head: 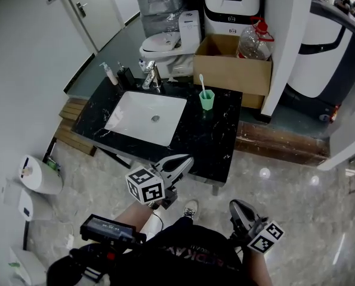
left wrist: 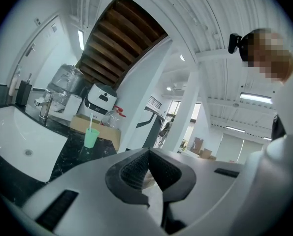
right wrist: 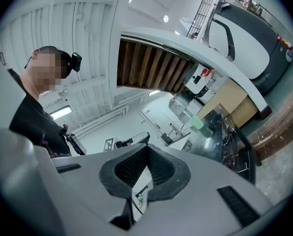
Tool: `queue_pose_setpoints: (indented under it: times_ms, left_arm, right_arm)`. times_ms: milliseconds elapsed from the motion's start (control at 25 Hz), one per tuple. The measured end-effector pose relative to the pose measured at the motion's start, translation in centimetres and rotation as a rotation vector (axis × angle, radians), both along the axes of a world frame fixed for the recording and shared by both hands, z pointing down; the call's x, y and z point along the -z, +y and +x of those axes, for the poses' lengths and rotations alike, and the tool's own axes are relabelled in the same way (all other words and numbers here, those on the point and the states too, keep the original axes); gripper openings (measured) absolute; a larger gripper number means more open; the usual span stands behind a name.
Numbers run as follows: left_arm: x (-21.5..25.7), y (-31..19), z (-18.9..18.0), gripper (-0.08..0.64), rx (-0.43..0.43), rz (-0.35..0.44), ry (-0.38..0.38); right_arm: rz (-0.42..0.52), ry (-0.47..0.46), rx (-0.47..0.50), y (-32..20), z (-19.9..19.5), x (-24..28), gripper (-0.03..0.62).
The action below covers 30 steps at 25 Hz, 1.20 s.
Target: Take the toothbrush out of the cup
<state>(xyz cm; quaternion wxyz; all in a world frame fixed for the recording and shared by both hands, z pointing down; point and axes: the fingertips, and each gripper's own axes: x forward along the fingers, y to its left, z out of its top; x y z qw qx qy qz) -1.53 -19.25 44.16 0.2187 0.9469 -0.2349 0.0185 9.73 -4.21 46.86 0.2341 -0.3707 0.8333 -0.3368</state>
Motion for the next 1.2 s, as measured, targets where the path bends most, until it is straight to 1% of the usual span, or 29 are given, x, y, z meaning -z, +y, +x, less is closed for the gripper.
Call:
queue_pose_setpoints:
  times_ms: [80, 320, 520, 800, 1200]
  left_arm:
    - [-0.3, -2.1, -0.2, 0.008, 0.007, 0.002, 0.002]
    - [-1.2, -8.1, 0.0, 0.008, 0.026, -0.024, 0.032]
    - [-2.7, -12.9, 0.3, 0.008, 0.049, -0.035, 0.011]
    - [-4.3, -18.4, 0.9, 0.008, 0.075, -0.039, -0.011]
    - [-4.9, -26.0, 2.1, 0.008, 0.078, 0.002, -0.064]
  right_arm:
    - [-0.008, 0.004, -0.032, -0.5, 0.5, -0.2, 0.011]
    - [-0.048, 0.018, -0.106, -1.5, 1.7, -0.6, 0.011]
    - [-0.075, 0.030, -0.164, -2.1, 2.5, -0.9, 0.011]
    - [-0.093, 0.034, -0.234, -3.1, 3.1, -1.3, 0.011]
    - [-0.121, 0.038, -0.324, -3.6, 3.4, -1.4, 0.011]
